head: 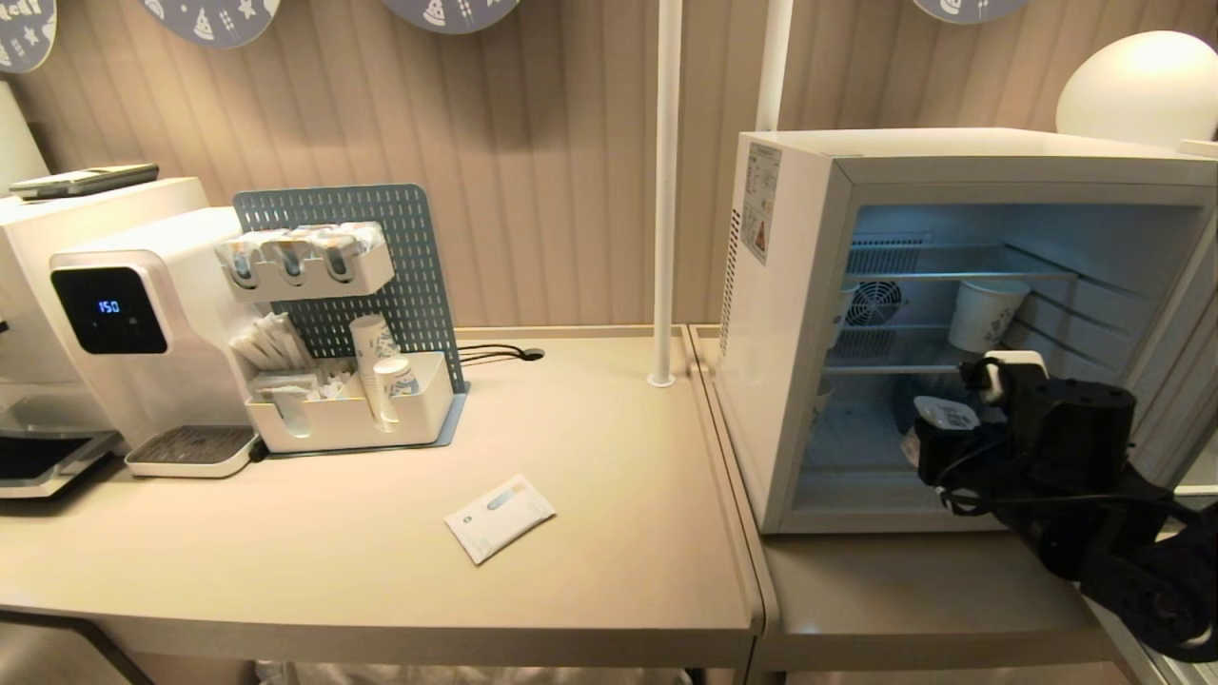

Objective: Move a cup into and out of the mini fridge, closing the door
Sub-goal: Put the yoghurt in the freezer

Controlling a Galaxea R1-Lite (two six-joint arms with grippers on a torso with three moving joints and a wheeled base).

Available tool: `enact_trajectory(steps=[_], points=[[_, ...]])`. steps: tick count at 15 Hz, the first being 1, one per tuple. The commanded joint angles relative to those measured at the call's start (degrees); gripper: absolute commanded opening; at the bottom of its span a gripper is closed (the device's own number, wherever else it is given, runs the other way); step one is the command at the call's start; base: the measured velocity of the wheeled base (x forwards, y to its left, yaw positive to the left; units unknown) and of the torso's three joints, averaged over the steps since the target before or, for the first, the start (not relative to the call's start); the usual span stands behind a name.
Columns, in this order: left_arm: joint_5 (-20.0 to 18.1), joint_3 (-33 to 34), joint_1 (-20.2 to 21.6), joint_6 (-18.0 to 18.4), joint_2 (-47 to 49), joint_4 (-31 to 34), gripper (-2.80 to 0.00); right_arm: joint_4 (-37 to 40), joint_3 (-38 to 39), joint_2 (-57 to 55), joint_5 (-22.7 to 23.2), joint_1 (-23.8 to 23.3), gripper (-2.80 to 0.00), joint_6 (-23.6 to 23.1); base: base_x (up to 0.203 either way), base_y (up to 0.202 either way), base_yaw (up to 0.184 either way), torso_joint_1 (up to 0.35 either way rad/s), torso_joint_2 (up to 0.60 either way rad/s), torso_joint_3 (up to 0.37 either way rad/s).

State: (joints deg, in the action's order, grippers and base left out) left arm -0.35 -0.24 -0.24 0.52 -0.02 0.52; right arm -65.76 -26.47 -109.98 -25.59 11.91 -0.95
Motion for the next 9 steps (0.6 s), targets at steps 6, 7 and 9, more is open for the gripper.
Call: enact_trajectory(steps=[6, 7, 9], points=[[0.0, -0.02, -0.02, -0.08, 0.02, -0.08, -2.8, -21.29, -1.52, -25.02, -1.36, -1.32, -2.8, -1.95, 0.0, 0.0, 0.0, 0.0, 0.0, 0.0], [0.0, 0.07, -0.02, -0.08, 0.02, -0.08, -2.8, -21.69, -3.52, -26.64, -1.38, -2.69, -2.8, -3.68, 0.0, 0.0, 0.0, 0.0, 0.0, 0.0], [0.0, -0.01, 0.0, -0.08, 0.02, -0.08, -2.8, -21.86, -7.21, -29.29, -1.39, -4.76, -2.8, -6.14, 0.0, 0.0, 0.0, 0.0, 0.0, 0.0]])
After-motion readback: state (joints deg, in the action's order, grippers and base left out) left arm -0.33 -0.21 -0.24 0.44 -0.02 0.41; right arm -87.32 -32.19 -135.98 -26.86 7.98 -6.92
